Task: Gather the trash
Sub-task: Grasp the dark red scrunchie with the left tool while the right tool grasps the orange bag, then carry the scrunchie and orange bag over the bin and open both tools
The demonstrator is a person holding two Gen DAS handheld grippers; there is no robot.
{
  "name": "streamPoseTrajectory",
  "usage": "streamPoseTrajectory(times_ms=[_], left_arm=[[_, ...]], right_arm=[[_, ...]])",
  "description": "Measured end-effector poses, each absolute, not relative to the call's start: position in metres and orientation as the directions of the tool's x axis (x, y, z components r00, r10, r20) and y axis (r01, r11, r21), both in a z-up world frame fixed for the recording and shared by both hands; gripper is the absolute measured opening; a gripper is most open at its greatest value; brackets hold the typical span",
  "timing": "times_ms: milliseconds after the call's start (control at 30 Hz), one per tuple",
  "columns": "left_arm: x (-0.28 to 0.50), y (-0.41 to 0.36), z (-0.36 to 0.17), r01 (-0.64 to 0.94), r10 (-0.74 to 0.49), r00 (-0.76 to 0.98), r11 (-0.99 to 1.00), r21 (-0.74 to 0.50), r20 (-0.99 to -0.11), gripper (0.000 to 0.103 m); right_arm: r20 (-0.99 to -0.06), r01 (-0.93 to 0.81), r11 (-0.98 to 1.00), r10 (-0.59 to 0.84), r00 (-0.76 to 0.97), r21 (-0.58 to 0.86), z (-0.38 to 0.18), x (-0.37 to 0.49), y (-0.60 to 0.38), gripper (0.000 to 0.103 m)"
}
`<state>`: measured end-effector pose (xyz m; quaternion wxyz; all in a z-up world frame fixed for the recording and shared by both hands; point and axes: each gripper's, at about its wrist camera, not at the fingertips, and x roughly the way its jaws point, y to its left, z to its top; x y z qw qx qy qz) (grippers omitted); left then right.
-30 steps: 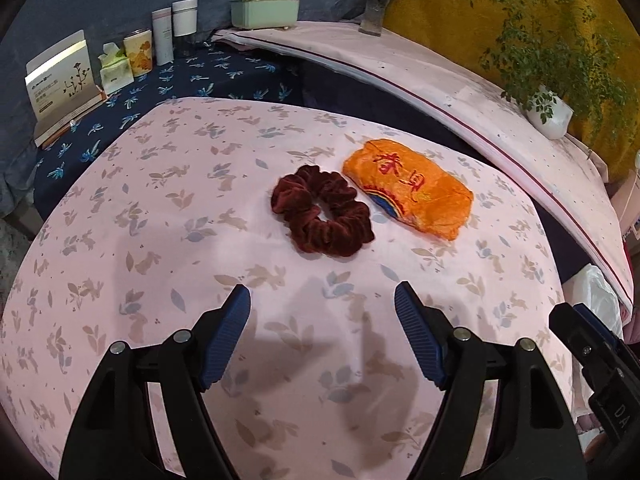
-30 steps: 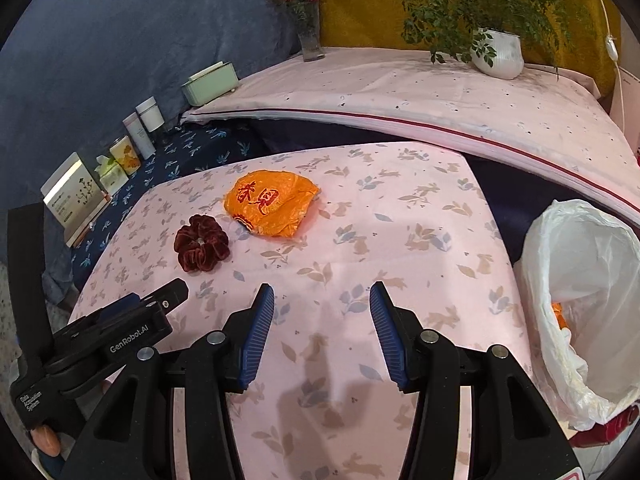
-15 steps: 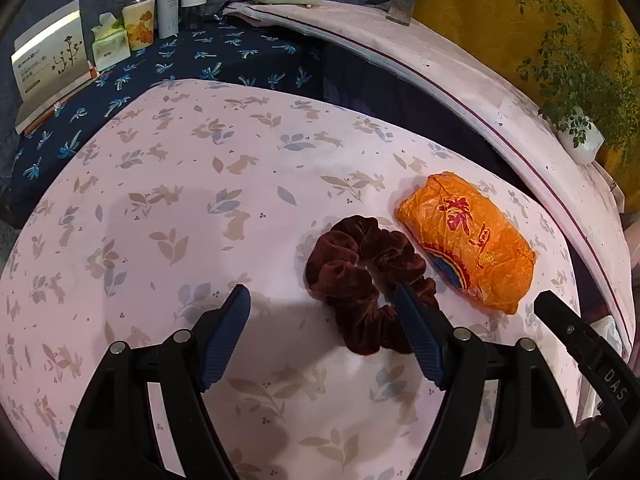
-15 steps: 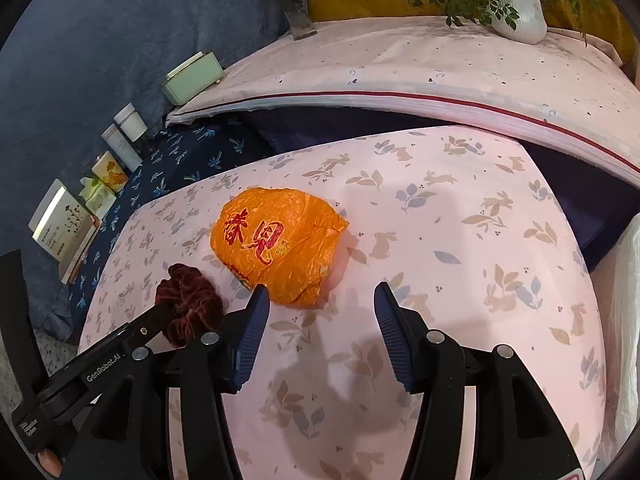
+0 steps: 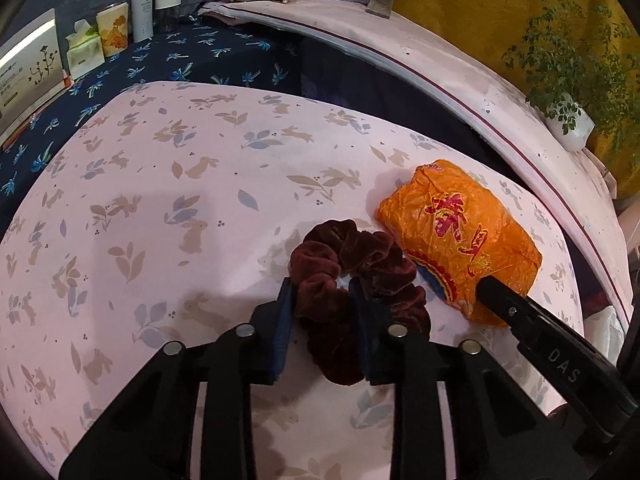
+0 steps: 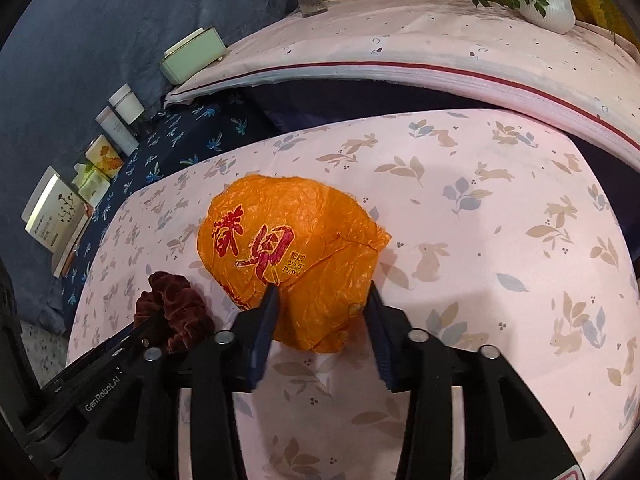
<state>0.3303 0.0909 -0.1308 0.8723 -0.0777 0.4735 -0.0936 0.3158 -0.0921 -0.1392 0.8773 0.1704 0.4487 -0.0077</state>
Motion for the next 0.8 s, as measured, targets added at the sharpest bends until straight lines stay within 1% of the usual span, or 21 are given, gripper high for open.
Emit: streamPoseTrajectory(times_ms=[67, 100, 133, 233, 567, 800], left_arm=[[0.327, 0.088, -0.132, 0.101, -0.25, 0.524, 0.967, -0.232, -0.814, 0.02], [0.325, 0.086, -0.131, 0.102, -0.25, 0.525, 0.968, -0.231, -0.814, 0.019], [0.322, 0.085, -0.13, 0.103, -0.248, 0.527, 0.968, -0.229, -0.813, 0.019], [0.313, 0.08, -0.125, 0.112, -0.259, 0.528, 0.965, -0.236, -0.809, 0.018], [0.273, 0.045, -0.091, 0.172, -0.289, 0.551, 0.957, -0.232, -0.783, 0.018], [0.241, 0.013, -0.062, 0.227, -0.313, 0.569, 0.949, -0.22, -0.761, 0.018]], right_arm=[[-0.786, 0.157, 0.943, 0.144, 0.602, 0.294, -0.14, 0.311, -0.091, 0.019], [-0.786, 0.154, 0.942, 0.15, 0.6, 0.297, -0.14, 0.309, -0.09, 0.017], [-0.785, 0.152, 0.941, 0.157, 0.6, 0.304, -0.139, 0.306, -0.091, 0.012], [-0.777, 0.151, 0.943, 0.146, 0.612, 0.296, -0.132, 0.293, -0.094, 0.01], [-0.731, 0.172, 0.932, 0.127, 0.67, 0.32, -0.096, 0.249, -0.123, 0.009], [-0.678, 0.204, 0.914, 0.097, 0.729, 0.35, -0.063, 0.206, -0.157, 0.009]])
